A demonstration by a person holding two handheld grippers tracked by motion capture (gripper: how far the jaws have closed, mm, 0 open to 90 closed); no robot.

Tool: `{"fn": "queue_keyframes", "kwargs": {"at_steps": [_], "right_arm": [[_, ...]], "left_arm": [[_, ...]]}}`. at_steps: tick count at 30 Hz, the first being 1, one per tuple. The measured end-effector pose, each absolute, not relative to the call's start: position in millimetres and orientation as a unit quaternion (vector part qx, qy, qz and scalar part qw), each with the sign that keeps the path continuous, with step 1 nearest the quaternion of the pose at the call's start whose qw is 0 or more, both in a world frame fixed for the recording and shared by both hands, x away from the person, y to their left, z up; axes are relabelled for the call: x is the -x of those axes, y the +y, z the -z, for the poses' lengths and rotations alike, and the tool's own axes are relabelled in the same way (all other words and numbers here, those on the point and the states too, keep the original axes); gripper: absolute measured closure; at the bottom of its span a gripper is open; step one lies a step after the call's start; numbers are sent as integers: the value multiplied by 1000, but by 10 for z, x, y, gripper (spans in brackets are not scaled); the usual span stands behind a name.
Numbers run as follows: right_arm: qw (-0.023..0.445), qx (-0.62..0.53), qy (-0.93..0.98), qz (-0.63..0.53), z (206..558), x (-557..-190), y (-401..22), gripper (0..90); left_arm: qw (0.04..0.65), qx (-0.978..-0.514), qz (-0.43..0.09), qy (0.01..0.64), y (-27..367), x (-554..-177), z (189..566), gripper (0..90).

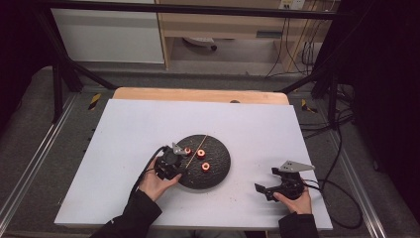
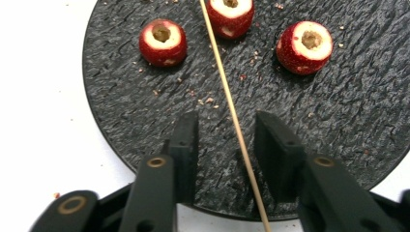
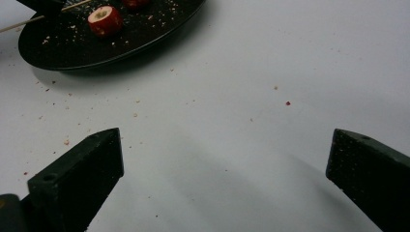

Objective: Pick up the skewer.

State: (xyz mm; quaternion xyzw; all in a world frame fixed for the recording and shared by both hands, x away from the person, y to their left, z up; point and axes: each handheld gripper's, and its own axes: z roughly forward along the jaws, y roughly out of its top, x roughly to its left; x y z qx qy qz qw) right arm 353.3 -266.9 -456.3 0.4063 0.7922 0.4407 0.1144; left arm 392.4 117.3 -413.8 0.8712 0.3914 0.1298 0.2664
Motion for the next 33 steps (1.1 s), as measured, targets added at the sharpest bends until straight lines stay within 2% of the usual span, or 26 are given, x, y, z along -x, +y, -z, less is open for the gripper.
{"fn": "queue_keyframes", "kwargs": {"at_steps": [13, 26, 33], "right_arm": [[113, -407, 792, -441, 4563, -3532, -2667, 7], [113, -406, 792, -441, 4565, -3533, -2666, 7], [113, -407, 793, -440, 4567, -3533, -2664, 7]], "left_arm": [[246, -869, -126, 411, 1083, -3925, 4168, 776], [241, -861, -131, 429, 1035, -3906, 4191, 870], [253, -855, -133, 433, 1054, -3882, 4171, 877]]}}
